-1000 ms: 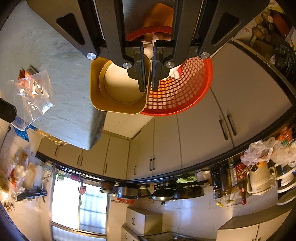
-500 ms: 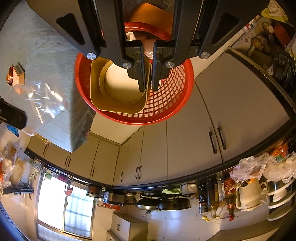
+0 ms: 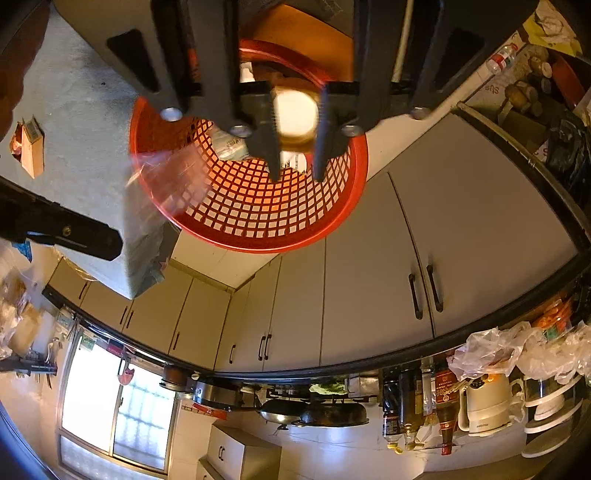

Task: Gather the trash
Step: 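Carry both items over the orange wastebasket and open both tools to drop them, then move both open tools back to the pink box and red snack packet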

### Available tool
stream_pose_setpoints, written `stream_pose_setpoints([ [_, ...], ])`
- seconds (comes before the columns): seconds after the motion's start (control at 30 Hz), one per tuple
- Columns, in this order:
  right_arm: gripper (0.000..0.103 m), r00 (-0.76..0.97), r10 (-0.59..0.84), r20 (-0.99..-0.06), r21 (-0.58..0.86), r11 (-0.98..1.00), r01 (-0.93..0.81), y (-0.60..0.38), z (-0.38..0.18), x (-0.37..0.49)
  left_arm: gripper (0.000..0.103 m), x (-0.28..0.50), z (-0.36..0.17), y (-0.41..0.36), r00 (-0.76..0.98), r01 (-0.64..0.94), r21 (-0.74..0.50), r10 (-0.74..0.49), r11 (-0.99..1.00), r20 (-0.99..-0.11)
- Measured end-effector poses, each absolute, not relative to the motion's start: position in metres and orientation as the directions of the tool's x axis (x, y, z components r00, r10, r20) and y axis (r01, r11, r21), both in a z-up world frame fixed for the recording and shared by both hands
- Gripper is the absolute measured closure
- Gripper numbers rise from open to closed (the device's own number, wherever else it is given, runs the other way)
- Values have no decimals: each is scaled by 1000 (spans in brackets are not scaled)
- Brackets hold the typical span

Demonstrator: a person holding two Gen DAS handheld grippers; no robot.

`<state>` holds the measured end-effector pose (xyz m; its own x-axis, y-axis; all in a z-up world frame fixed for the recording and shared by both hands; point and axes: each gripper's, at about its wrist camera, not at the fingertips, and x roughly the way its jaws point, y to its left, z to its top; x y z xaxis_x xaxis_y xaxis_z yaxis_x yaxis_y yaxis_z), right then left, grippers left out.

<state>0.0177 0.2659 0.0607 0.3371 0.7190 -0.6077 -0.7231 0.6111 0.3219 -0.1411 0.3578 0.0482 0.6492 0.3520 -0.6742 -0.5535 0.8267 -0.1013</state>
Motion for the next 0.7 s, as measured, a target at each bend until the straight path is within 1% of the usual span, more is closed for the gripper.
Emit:
stream_pose_setpoints([
  [0.1, 74, 347, 721, -600, 317, 612, -724, 259, 65, 15, 75, -143, 51, 357, 652, -560, -95, 368, 823, -663],
  [0.27, 74, 372, 710, -598, 324, 639, -698, 233, 70, 16, 75, -144, 57, 353, 666, -547, -108, 354, 830, -657],
  [0.3, 74, 377, 708, -597, 329, 645, -690, 225, 70, 17, 73, -143, 59, 350, 673, -537, -108, 348, 836, -652],
  [0.37, 74, 390, 701, -597, 343, 662, -666, 207, 70, 19, 69, -142, 61, 343, 682, -524, -106, 342, 845, -646],
  [0.53, 74, 448, 659, -604, 372, 730, -573, 152, 70, 30, 67, -129, 69, 314, 708, -459, -85, 307, 884, -636],
  [0.6, 74, 483, 633, -605, 389, 764, -515, 121, 70, 37, 61, -123, 71, 299, 717, -425, -72, 288, 902, -635],
  [0.7, 74, 537, 579, -613, 389, 813, -432, 80, 70, 45, 55, -112, 73, 272, 729, -368, -49, 256, 928, -635],
])
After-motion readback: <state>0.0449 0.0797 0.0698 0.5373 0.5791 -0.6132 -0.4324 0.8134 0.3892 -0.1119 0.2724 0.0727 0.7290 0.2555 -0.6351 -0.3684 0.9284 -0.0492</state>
